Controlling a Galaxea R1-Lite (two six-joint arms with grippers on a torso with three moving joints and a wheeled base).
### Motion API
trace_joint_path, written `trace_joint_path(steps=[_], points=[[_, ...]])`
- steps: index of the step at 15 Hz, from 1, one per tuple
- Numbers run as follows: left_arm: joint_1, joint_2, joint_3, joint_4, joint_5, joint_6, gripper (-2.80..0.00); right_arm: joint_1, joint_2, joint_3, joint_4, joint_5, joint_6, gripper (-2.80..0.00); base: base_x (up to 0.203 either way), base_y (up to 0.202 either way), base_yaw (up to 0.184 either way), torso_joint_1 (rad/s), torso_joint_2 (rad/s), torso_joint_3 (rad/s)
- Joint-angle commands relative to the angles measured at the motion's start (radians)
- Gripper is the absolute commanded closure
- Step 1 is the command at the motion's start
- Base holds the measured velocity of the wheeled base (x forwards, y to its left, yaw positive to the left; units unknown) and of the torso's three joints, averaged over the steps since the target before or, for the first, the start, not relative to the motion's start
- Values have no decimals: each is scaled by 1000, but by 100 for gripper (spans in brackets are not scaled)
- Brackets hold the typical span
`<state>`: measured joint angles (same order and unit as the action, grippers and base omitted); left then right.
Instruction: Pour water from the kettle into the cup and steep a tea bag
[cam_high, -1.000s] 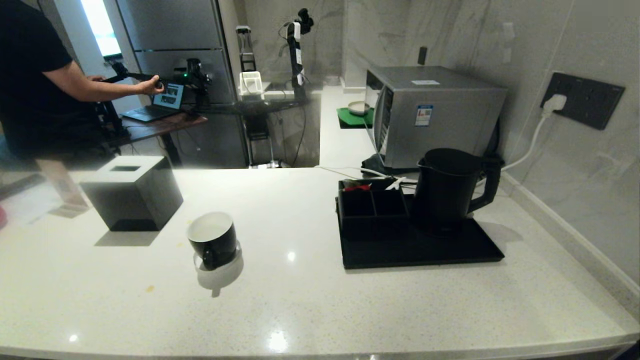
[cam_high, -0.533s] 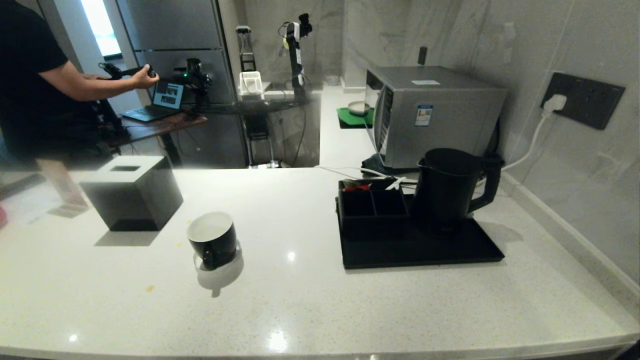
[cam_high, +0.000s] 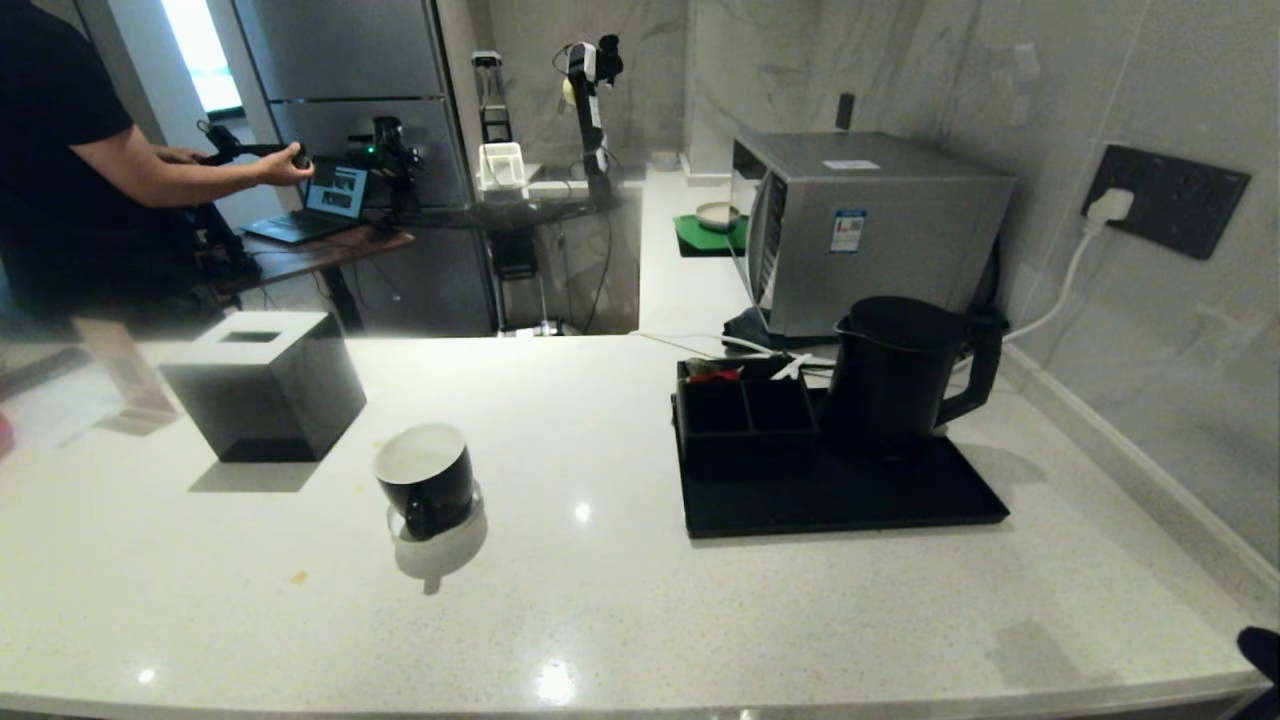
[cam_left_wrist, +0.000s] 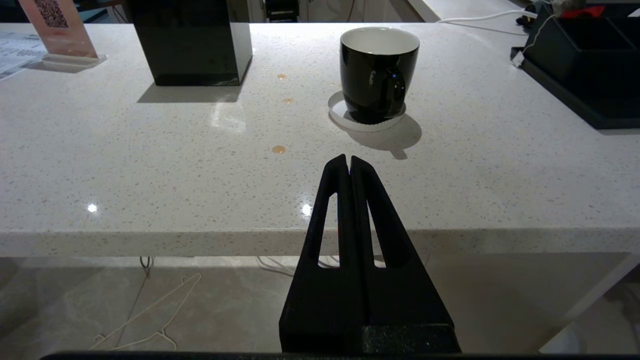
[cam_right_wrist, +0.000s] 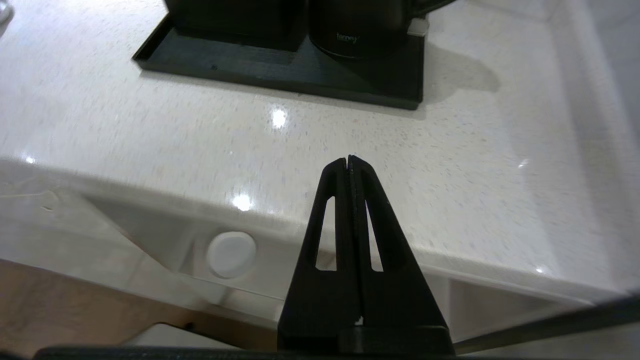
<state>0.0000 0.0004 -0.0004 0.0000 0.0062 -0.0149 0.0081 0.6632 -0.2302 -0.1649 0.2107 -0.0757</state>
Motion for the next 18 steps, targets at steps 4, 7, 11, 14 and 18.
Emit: trace_joint_path(steps=[4, 7, 11, 14, 18], points=[[0, 0, 0, 0, 1, 0, 0, -4, 428, 9, -335, -1, 39, 0, 0, 0, 0, 0, 0, 0], [0, 0, 0, 0, 0, 0, 0, -7, 633, 11, -614, -4, 66, 0, 0, 0, 0, 0, 0, 0], [0, 0, 0, 0, 1, 0, 0, -24, 809, 3, -865, -8, 95, 0, 0, 0, 0, 0, 0, 0], [0, 0, 0, 0, 0, 0, 0, -34, 894, 3, -943, -35, 106, 0, 0, 0, 0, 0, 0, 0], [0, 0, 0, 0, 0, 0, 0, -35, 1031, -17, -1083, -42, 109, -280, 0, 0, 0, 0, 0, 0]])
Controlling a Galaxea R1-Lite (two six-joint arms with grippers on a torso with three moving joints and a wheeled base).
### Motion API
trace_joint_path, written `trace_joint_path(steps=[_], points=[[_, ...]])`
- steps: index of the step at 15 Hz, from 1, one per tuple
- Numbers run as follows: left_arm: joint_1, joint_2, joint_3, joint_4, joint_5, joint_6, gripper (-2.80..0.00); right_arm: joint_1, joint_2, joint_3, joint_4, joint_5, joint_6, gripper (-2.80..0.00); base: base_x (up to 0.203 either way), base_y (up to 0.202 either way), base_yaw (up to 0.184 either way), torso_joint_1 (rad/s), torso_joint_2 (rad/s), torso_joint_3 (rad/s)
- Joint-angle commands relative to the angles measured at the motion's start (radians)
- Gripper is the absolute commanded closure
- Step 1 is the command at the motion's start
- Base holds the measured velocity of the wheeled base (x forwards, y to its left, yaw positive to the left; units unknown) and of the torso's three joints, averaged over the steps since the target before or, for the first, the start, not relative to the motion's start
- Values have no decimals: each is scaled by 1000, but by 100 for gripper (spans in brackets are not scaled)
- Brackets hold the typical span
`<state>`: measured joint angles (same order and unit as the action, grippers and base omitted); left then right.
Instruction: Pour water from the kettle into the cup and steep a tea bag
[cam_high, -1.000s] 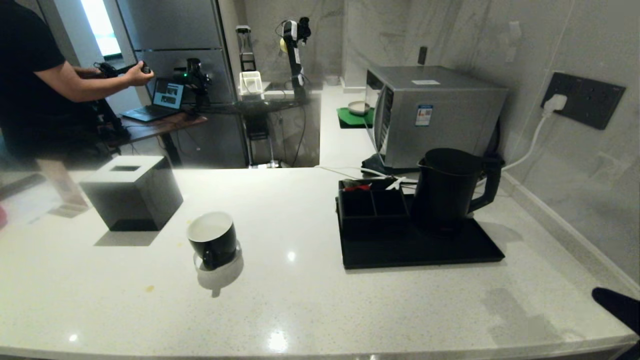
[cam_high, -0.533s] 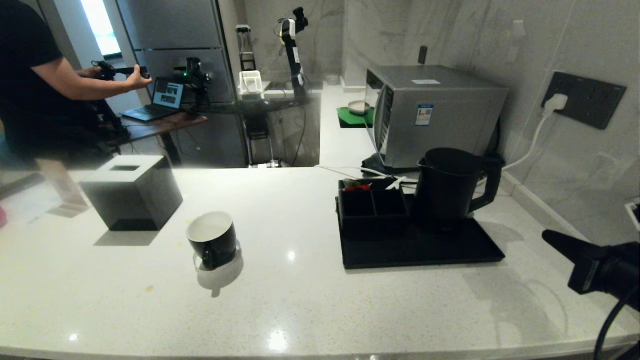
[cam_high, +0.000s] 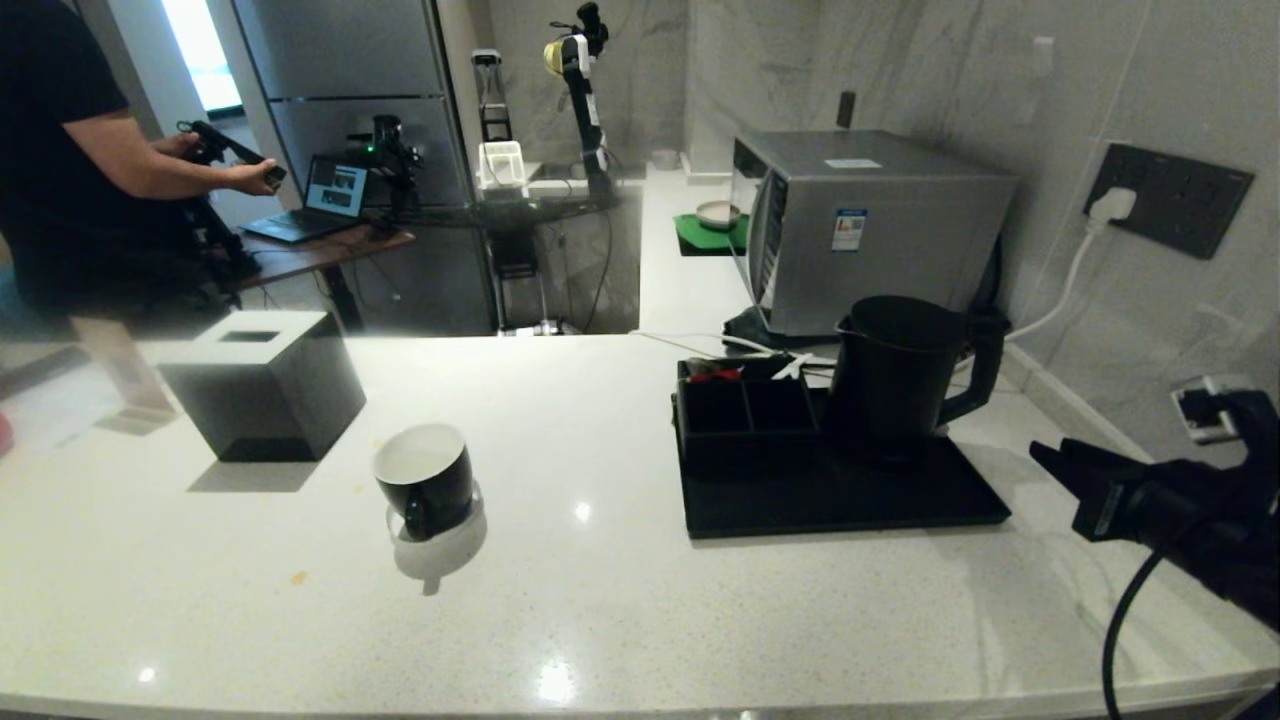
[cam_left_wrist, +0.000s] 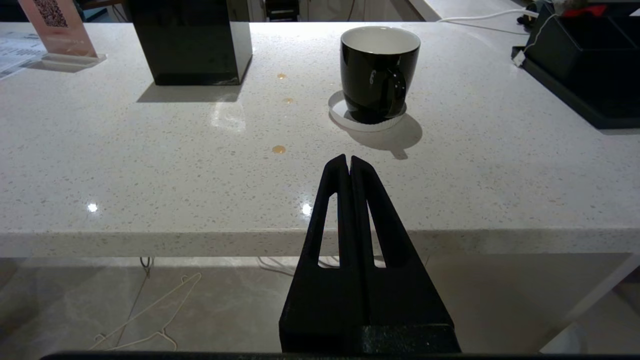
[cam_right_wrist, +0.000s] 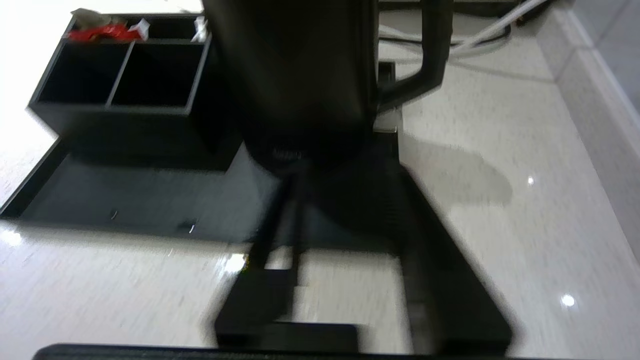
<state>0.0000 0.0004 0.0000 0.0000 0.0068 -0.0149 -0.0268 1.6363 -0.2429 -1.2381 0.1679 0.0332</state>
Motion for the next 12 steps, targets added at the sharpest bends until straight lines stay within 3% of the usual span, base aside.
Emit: trace_joint_path(steps=[1, 5, 12], points=[[0, 0, 0, 0, 0, 0, 0, 0, 81, -29, -19, 1, 0, -280, 0, 0, 0, 0, 0, 0], [0, 0, 0, 0, 0, 0, 0, -1, 166, -152, -43, -3, 39, -280, 0, 0, 0, 0, 0, 0], [0, 0, 0, 0, -1, 0, 0, -6, 306, -290, -87, -88, 47, -280, 0, 0, 0, 0, 0, 0]])
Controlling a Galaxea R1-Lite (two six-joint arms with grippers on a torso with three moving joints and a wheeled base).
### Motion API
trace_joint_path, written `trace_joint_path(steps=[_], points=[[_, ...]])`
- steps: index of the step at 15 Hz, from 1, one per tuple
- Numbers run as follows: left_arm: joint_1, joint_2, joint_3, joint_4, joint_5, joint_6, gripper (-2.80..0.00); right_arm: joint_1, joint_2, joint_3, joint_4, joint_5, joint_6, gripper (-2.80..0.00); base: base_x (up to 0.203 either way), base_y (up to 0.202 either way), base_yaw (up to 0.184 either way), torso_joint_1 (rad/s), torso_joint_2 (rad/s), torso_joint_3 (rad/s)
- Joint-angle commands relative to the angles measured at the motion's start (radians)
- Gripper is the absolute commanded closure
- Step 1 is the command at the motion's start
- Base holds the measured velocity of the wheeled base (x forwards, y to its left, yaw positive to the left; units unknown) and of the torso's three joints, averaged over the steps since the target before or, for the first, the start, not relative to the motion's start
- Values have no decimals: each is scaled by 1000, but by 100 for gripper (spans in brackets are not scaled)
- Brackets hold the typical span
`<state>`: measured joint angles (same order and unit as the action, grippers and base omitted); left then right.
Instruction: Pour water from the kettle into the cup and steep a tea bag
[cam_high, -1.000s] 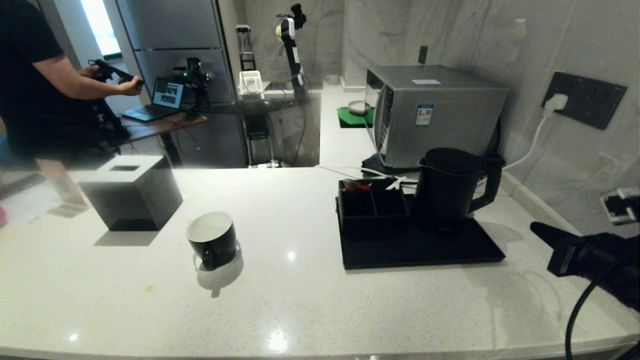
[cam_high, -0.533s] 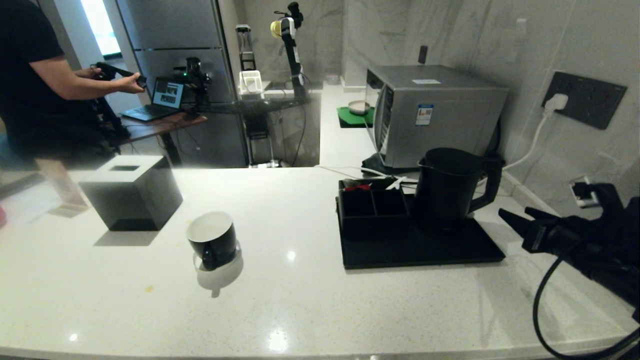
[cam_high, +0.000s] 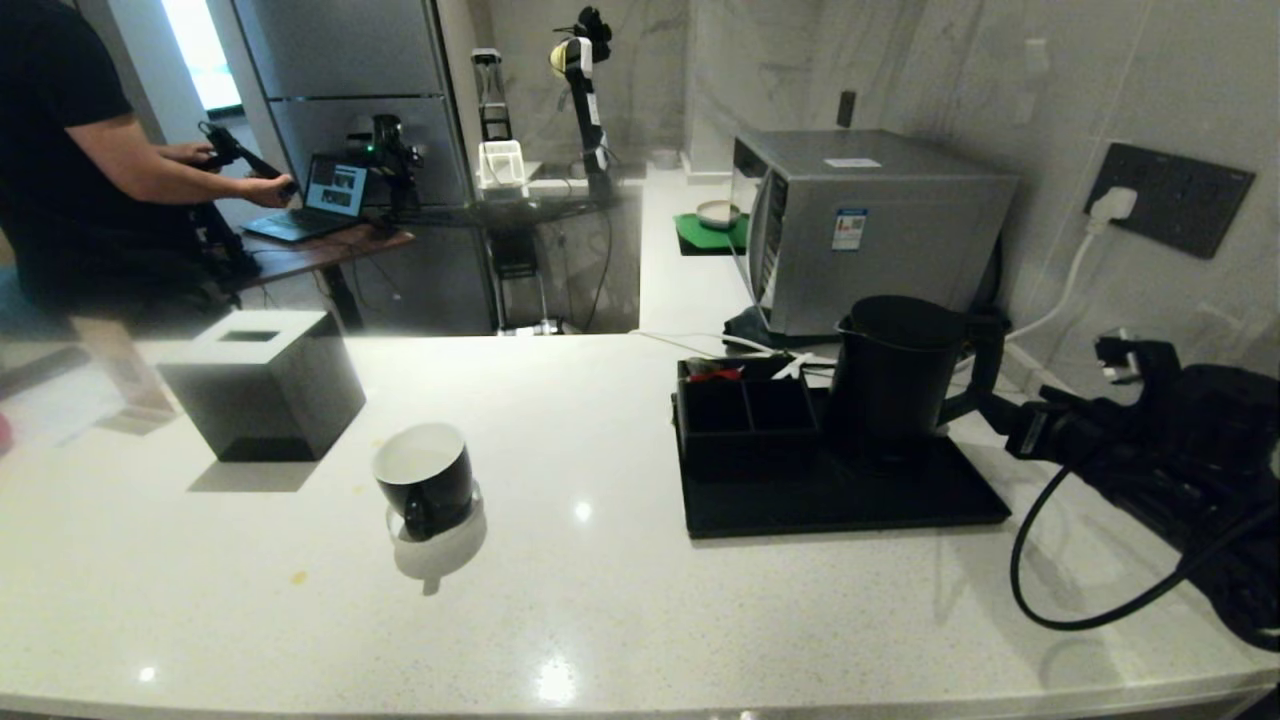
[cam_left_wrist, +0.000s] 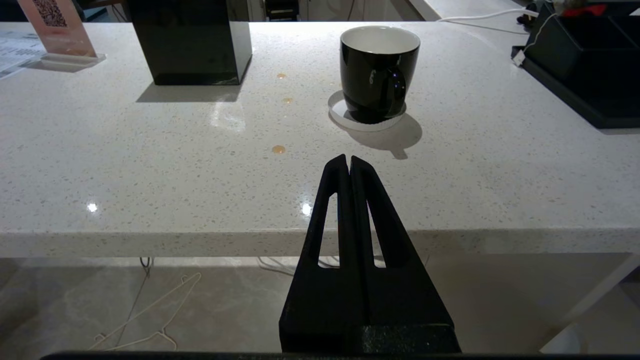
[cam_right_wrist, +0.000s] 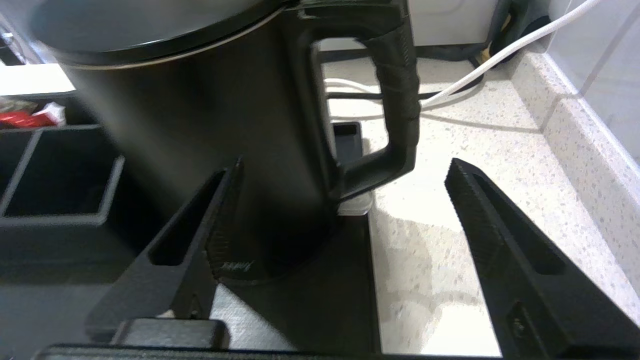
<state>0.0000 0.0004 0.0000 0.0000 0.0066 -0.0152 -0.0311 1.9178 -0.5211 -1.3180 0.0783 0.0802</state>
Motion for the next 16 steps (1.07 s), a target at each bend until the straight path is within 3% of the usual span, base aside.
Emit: trace_joint_path(steps=[1, 3, 6, 16], points=[[0, 0, 0, 0, 1, 0, 0, -4, 30, -19, -7, 0, -1, -280, 0, 0, 0, 0, 0, 0], [0, 0, 0, 0, 0, 0, 0, -17, 43, -32, -7, -4, -3, -280, 0, 0, 0, 0, 0, 0], [0, 0, 0, 0, 0, 0, 0, -26, 73, -70, -1, -71, 1, -280, 0, 0, 0, 0, 0, 0], [0, 0, 0, 0, 0, 0, 0, -26, 158, -173, -8, -76, 1, -280, 0, 0, 0, 0, 0, 0]])
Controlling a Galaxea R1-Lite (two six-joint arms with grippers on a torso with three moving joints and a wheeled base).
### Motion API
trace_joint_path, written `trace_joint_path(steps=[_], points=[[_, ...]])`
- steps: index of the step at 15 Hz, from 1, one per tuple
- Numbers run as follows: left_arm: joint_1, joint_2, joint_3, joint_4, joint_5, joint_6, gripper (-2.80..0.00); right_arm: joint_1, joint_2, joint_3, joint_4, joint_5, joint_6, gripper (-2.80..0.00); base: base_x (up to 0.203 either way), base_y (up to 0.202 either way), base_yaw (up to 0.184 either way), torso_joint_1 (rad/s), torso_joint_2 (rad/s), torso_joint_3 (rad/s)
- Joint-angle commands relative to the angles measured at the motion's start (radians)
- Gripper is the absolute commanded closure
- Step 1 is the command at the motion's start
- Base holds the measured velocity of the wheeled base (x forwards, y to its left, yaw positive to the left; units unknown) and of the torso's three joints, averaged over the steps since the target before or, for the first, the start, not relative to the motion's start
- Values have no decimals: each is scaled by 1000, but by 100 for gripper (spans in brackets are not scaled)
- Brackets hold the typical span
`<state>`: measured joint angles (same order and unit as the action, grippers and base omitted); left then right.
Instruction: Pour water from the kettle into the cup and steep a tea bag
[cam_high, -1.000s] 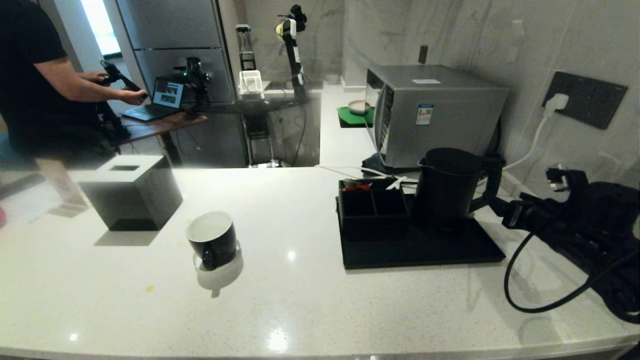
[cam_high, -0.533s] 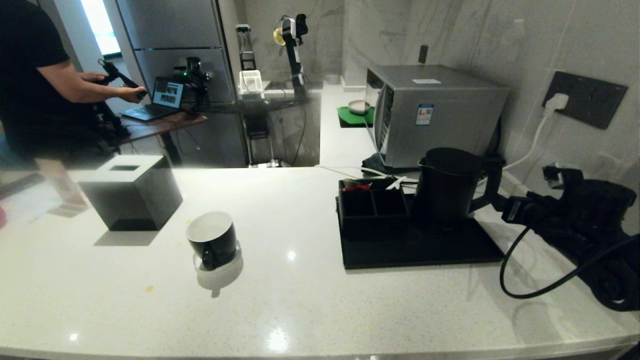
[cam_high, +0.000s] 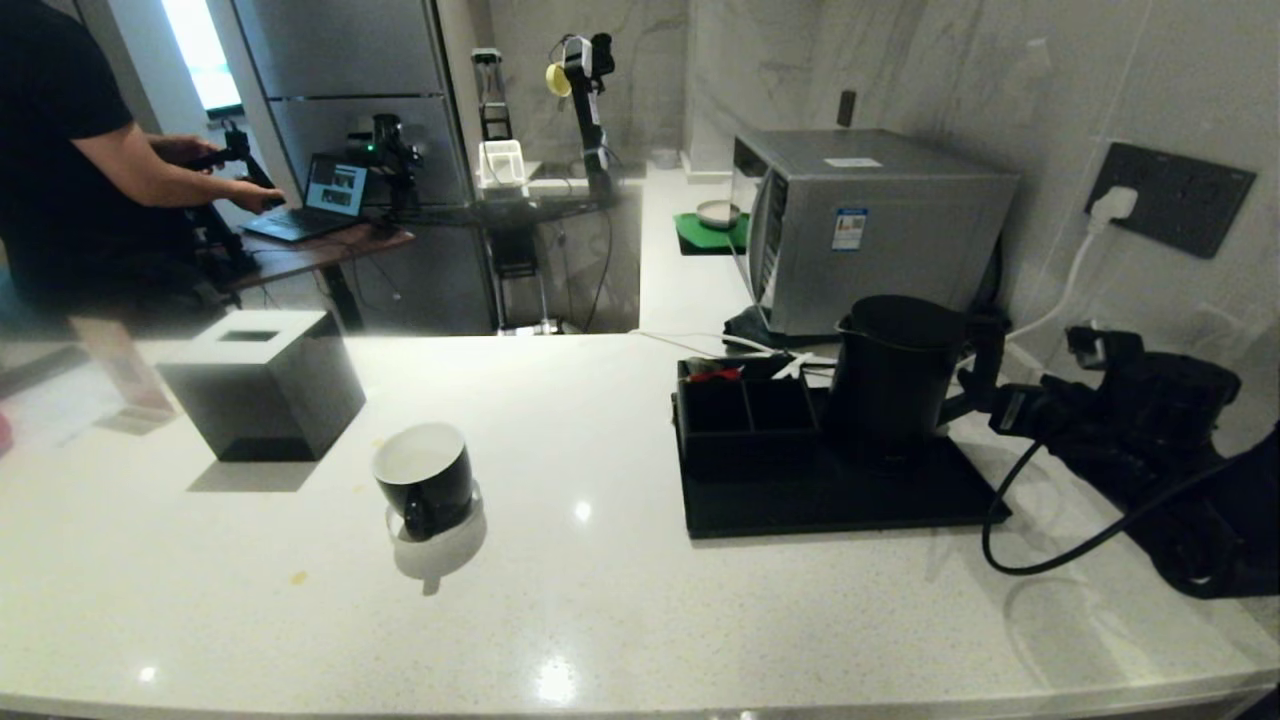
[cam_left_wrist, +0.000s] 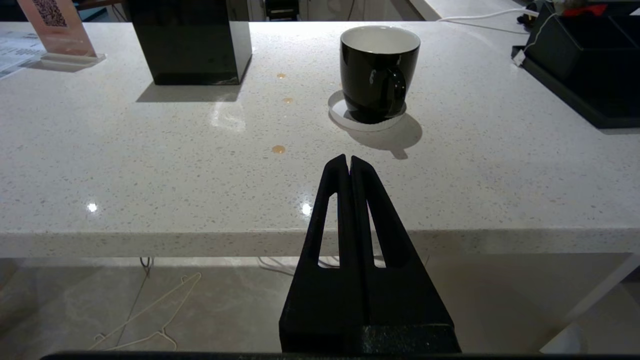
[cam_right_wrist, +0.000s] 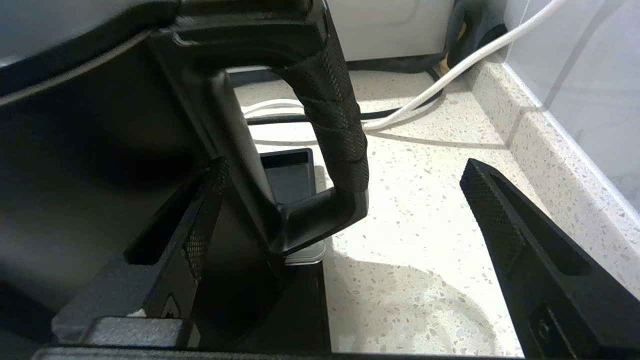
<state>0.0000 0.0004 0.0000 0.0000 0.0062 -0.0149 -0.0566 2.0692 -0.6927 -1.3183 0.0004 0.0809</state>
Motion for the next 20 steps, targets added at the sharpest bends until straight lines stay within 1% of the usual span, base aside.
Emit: trace_joint_path(steps=[1, 14, 20], points=[[0, 0, 0, 0, 1, 0, 0, 0, 15, -9, -8, -2, 0, -280, 0, 0, 0, 0, 0, 0], [0, 0, 0, 0, 1, 0, 0, 4, 110, -188, -2, -1, 0, -280, 0, 0, 0, 0, 0, 0], [0, 0, 0, 0, 1, 0, 0, 6, 114, -194, -9, -2, -1, -280, 0, 0, 0, 0, 0, 0]])
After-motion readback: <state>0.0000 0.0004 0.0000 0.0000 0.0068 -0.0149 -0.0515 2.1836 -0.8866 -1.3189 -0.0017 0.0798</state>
